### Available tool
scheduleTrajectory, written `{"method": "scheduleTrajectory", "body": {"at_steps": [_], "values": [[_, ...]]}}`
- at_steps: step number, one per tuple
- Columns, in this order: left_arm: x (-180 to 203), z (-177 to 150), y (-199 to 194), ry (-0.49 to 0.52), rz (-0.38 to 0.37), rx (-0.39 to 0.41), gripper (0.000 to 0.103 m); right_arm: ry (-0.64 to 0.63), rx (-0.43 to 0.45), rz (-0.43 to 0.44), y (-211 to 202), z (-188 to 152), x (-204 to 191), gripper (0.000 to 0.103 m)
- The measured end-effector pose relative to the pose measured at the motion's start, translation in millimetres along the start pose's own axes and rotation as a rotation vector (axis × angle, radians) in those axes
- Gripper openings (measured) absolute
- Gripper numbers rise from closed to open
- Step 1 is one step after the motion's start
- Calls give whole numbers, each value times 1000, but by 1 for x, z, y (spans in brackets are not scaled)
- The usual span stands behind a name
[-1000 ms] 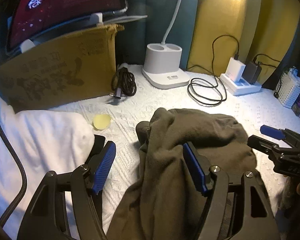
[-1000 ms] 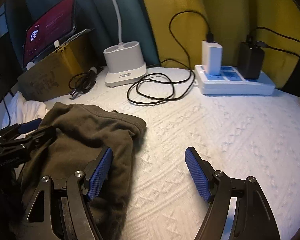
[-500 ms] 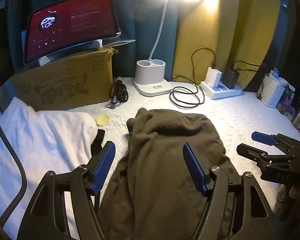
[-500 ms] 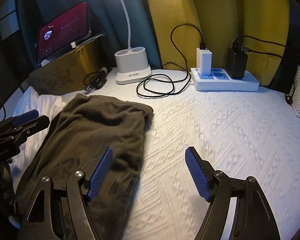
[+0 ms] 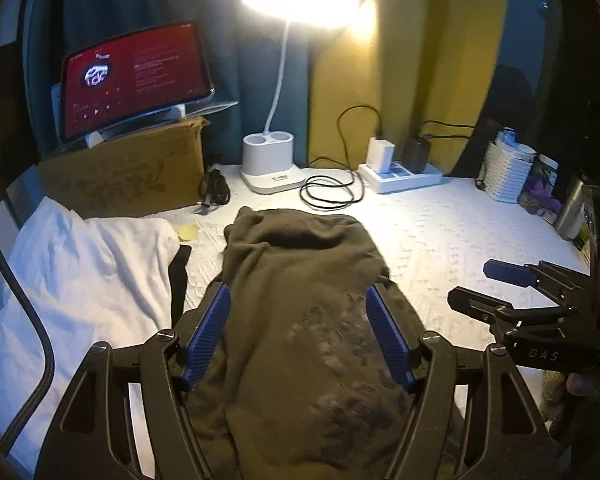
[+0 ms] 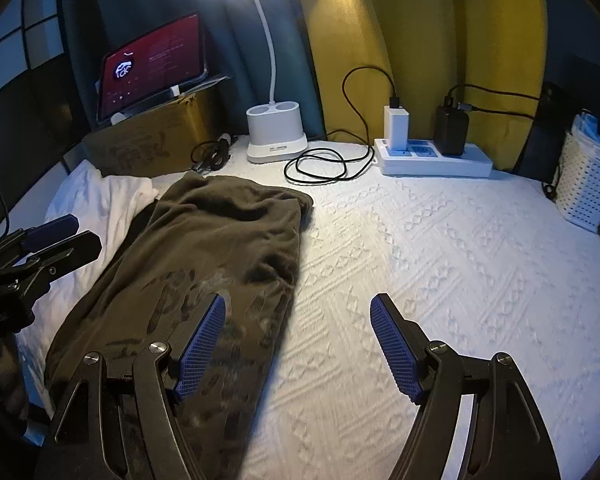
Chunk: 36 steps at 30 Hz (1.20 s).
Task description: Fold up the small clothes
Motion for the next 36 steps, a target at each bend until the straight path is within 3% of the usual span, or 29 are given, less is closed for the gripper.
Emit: {"method": "scheduleTrajectory", "body": {"at_steps": [14,18,27,36], "values": [[41,5,-57,35,19,75,71,-3,61,-60,-68,-28,16,77],[48,6,-69,35,64,94,71,1,80,-87,-86,-36,26,77],[74,8,-91,54,27,110,71,34,126,-120,-128,-48,44,77],[98,16,-117,95,16,182,74,23,213,-148,-184,-38,46,77]]}}
Point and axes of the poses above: each gripper's, at about its wrist camera, not at the fingertips, and y roughly the way its jaws point, x to its right, z to its top, the point moved 10 cm from there along y, roughly the way its jaws point, and after that the axes turned 3 degrees about z, right-handed, at the moved point
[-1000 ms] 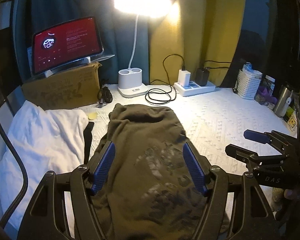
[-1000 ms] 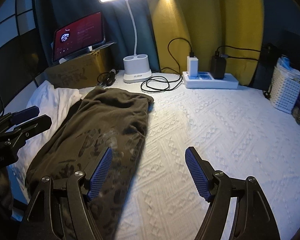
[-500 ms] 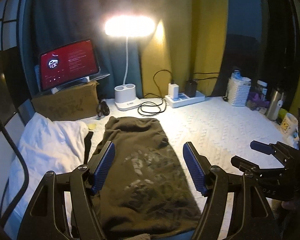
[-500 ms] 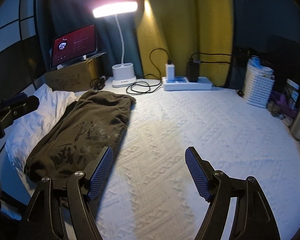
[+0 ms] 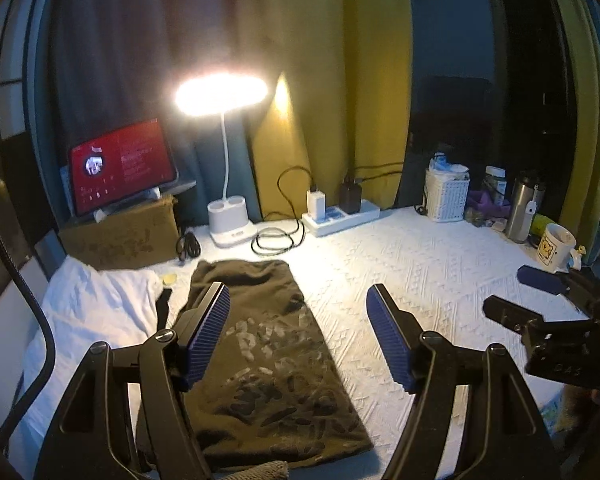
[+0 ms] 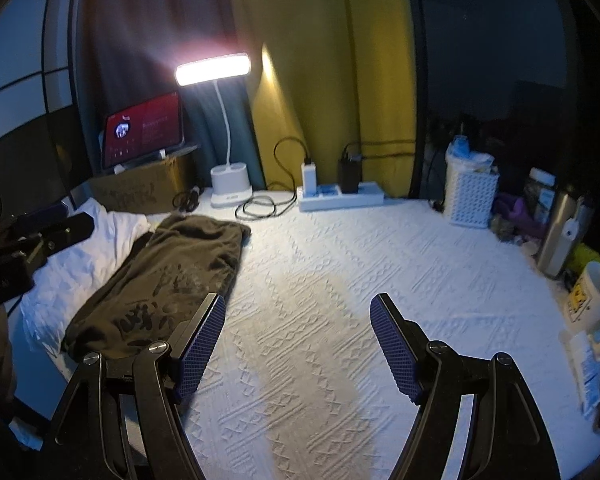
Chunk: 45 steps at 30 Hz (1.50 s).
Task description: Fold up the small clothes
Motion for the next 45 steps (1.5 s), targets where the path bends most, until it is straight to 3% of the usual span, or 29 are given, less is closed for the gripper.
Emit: {"method": "scheduleTrajectory", "body": {"at_steps": [3,7,31,45], "values": [[5,9,-11,8,-7,39,83,-10,31,-10,-16,9,0,77],[11,20,-25,19,-21,81,84,-22,57,-27,-36,18,0,87],[10,53,-83,51,-32,220,89,-31,229,-81,-127,71,-11,90],[1,70,-99,45,-23,286,93,-80,296,-133,-156,91,-18,93]]}}
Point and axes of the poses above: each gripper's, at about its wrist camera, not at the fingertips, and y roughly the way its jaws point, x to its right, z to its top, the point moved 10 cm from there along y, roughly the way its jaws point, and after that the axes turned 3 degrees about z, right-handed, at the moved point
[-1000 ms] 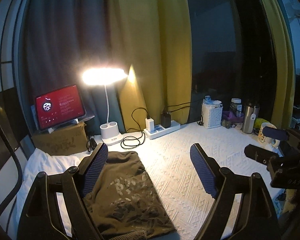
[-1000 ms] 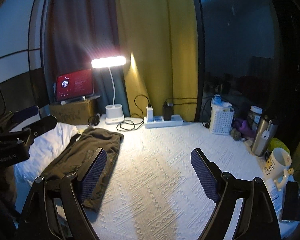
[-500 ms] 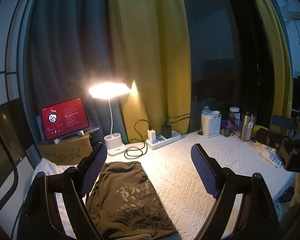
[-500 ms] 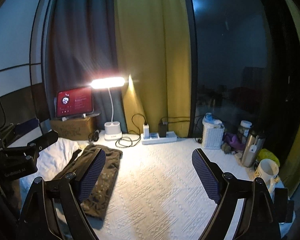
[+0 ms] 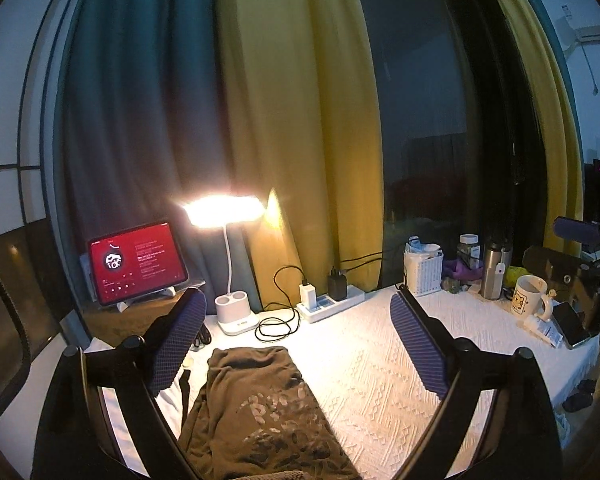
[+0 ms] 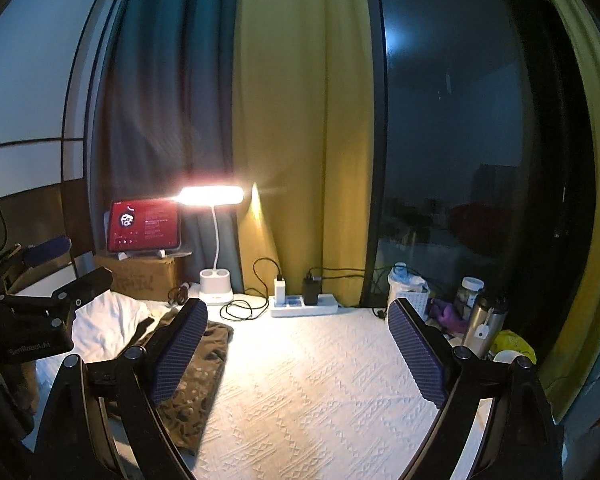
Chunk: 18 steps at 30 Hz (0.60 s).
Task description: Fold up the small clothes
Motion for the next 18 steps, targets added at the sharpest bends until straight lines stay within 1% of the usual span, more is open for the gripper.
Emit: {"method": "scheduleTrajectory", "body": {"at_steps": [5,9,18], "values": [[-3,3,-2,7,15,23,94,-8,18,3,-3,6,-4,93],[-5,5,-3,1,18,27,94,-10,19,6,-2,8,-6,94],[-9,2,-2,-13,23,13,94,-11,11,12,2,9,-9,94]]}}
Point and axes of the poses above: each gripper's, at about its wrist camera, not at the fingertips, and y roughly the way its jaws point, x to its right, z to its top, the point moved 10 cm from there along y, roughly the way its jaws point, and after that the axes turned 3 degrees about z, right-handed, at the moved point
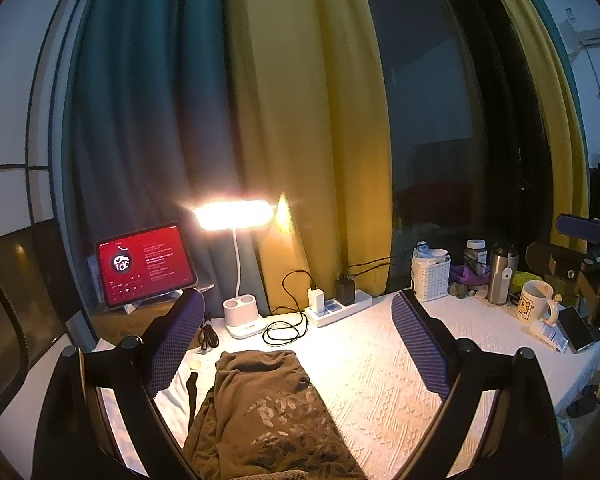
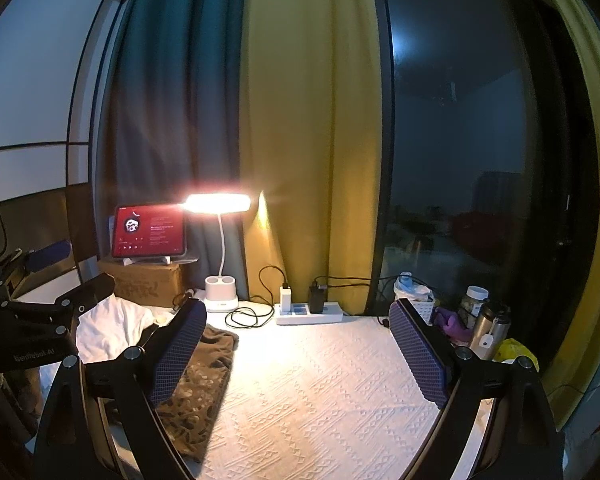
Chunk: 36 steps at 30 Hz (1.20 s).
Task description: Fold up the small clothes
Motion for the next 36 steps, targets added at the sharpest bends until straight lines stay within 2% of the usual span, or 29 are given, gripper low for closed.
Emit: {"method": "scheduleTrajectory", "body": {"at_steps": [36], "values": [[-11,-8,6,-22,14,-23,95,3,-18,5,11,-3,-1,94]]}}
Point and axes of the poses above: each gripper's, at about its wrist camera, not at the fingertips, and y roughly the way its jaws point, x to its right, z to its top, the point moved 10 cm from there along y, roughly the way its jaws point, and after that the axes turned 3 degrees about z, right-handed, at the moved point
